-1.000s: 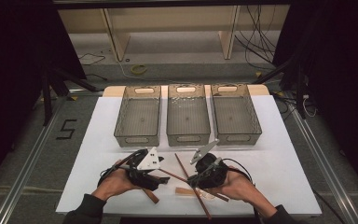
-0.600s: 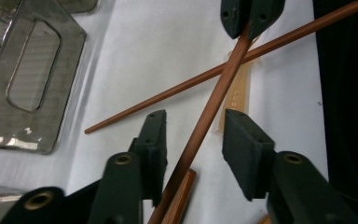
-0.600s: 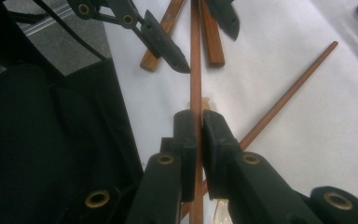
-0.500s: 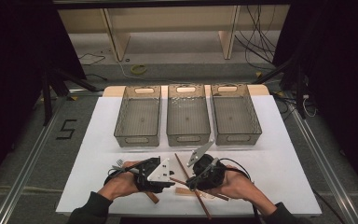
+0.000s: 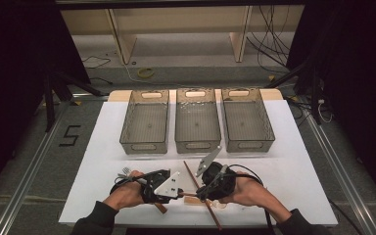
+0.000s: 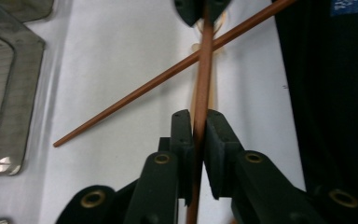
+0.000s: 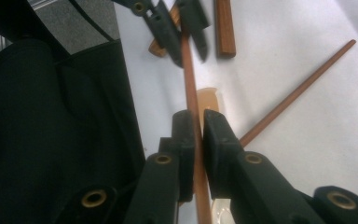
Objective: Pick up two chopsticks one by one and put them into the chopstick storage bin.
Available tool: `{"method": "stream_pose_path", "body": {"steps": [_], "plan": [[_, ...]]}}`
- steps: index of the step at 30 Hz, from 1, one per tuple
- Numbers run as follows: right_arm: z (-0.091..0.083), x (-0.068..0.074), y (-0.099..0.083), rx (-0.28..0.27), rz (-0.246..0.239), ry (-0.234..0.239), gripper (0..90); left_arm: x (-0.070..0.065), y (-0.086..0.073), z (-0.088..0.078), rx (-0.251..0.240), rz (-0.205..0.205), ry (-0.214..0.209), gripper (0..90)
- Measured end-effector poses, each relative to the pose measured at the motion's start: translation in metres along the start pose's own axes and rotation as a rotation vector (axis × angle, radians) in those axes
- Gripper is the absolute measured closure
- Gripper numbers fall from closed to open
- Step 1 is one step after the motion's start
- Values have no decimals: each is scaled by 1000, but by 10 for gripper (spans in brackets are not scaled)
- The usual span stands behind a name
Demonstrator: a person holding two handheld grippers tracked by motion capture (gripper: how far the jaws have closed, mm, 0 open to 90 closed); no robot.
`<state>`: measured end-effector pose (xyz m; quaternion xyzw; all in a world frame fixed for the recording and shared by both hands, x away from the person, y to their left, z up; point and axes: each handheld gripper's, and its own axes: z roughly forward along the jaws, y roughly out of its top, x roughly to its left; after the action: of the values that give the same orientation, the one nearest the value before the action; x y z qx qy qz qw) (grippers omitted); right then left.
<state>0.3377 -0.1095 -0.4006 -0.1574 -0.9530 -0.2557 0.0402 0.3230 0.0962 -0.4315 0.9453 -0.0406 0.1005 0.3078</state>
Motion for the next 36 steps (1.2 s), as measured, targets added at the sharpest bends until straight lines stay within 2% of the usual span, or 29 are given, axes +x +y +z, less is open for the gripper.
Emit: {"method": "stream_pose_path", "body": {"steps": [2,3,7,8,9,17,22,27,29,30,32,36], "plan": [[-4,-2,1,-8,12,3,814,-1,2,-2,2,-3,10,843],[-6,-2,1,-21,6,1,779,-1,3,-3,4,-11,8,845],[-20,-7,1,-110,42,-32,656,0,3,-6,14,-35,19,846],[-25,-10,1,-136,53,-27,644,1,3,-6,19,-46,14,846],[-29,-11,0,-154,62,-28,621,2,2,-5,19,-49,29,846],[-46,-15,-6,-294,144,-96,512,10,-5,-8,30,-142,76,845],[-53,-15,-15,-386,198,-136,438,17,-11,-12,27,-229,119,845],[-57,-10,-24,-428,258,-194,382,26,-19,-17,15,-336,184,845],[-55,-7,-29,-431,283,-202,373,31,-23,-20,-14,-400,203,845],[-54,-6,-31,-434,299,-219,366,33,-25,-22,-18,-417,214,845],[-49,-7,-38,-436,331,-215,357,36,-29,-25,-31,-462,227,845],[-37,-12,-48,-428,390,-203,351,40,-35,-29,-39,-511,250,846]]}}
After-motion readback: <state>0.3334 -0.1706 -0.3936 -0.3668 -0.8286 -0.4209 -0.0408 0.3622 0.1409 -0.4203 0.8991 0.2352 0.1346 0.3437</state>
